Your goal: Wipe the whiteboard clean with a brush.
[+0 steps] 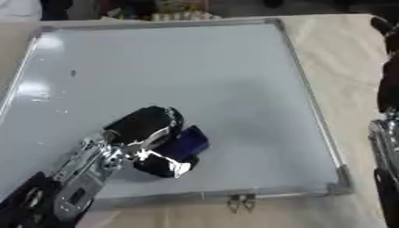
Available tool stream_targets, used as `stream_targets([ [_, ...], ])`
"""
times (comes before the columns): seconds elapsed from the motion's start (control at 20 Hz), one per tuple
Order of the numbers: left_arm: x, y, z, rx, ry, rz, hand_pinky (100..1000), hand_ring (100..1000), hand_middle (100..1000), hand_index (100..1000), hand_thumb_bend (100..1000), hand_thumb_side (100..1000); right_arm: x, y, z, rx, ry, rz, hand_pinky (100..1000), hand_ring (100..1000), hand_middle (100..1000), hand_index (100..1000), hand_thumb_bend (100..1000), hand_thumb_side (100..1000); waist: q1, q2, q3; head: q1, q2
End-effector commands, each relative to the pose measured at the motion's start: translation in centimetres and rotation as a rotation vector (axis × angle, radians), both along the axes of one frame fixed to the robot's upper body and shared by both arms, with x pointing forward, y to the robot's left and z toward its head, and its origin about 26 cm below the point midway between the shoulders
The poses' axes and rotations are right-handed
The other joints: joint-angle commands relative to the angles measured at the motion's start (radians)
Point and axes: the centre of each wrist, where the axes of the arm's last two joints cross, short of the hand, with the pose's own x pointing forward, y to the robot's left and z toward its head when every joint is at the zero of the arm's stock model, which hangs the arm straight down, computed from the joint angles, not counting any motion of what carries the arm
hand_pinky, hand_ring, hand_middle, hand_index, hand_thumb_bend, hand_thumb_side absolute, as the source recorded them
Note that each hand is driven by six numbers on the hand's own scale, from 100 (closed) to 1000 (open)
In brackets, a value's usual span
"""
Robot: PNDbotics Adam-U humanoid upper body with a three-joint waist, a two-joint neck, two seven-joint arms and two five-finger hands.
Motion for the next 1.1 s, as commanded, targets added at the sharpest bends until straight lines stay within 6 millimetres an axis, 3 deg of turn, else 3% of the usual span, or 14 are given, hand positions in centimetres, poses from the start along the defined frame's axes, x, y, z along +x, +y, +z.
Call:
stream_targets([
  [0.05,0.2,0.4,0.2,0.027,-0.005,0.006,572,559,403,144,280,408,-0.2,-0.2,0.5,-0.007,-0.019,0.001,860,830,662,879,100,1000,-0.003,-0.019,0.0,0.003,-0.013],
  [0.5,0.3,0.4,0.3,0.032,-0.004,0.009,556,525,327,150,310,395,-0.2,-0.2,0.5,-0.005,-0.017,0.001,861,830,661,880,100,1000,-0.003,-0.02,-0.002,0.005,-0.017],
  [1.1,0.5,1.6,1.2,0.031,-0.031,0.032,532,504,291,148,270,345,-0.2,-0.3,0.4,-0.006,-0.011,-0.001,861,830,661,880,100,1000,0.002,-0.025,0.002,0.005,-0.014],
])
